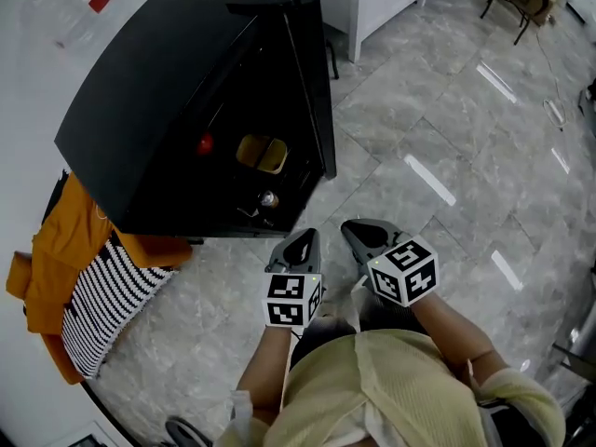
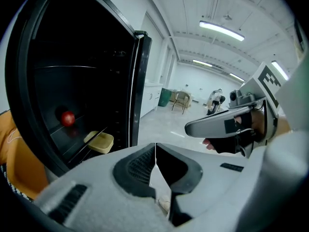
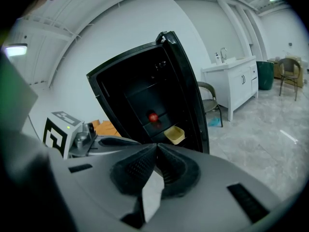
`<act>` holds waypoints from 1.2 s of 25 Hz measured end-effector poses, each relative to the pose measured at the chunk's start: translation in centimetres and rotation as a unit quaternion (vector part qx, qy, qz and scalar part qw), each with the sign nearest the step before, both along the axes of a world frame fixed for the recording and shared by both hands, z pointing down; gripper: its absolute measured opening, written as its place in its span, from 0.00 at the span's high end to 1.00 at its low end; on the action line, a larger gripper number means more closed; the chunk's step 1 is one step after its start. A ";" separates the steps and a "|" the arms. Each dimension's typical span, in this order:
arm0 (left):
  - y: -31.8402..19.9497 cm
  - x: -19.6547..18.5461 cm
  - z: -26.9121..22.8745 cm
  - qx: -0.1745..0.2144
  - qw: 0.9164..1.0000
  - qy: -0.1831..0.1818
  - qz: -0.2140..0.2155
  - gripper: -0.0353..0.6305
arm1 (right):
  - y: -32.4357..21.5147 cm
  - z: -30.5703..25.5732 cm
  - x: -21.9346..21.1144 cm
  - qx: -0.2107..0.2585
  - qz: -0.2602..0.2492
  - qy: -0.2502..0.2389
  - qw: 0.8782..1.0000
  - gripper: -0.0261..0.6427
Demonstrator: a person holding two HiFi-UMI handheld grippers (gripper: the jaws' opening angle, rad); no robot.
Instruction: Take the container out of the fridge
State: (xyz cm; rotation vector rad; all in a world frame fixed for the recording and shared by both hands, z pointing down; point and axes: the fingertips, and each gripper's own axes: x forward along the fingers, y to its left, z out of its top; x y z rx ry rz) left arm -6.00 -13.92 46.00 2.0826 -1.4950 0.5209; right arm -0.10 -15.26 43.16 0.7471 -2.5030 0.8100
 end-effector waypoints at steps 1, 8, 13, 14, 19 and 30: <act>-0.4 0.0 0.2 -0.001 1.000 -0.001 -0.001 0.91 | -0.6 0.2 0.1 -0.002 0.000 0.001 1.000 0.92; -3.1 -0.4 2.3 -0.015 1.000 -0.009 -0.004 0.91 | -4.1 2.0 0.1 -0.013 -0.016 0.007 1.000 0.92; -5.2 -0.9 4.0 -0.020 0.999 -0.026 -0.001 0.91 | -6.1 3.9 -0.1 -0.020 -0.022 0.016 0.999 0.92; -5.5 -1.0 4.5 -0.021 0.999 -0.029 0.000 0.91 | -6.3 4.3 -0.2 -0.023 -0.023 0.017 0.999 0.92; -6.3 -1.6 6.7 -0.031 0.998 -0.053 0.002 0.91 | -7.1 6.5 -0.6 -0.034 -0.034 0.022 0.999 0.92; -9.2 -3.1 11.1 -0.035 0.996 -0.062 -0.046 0.91 | -9.3 10.6 -1.2 -0.043 -0.045 0.021 0.998 0.92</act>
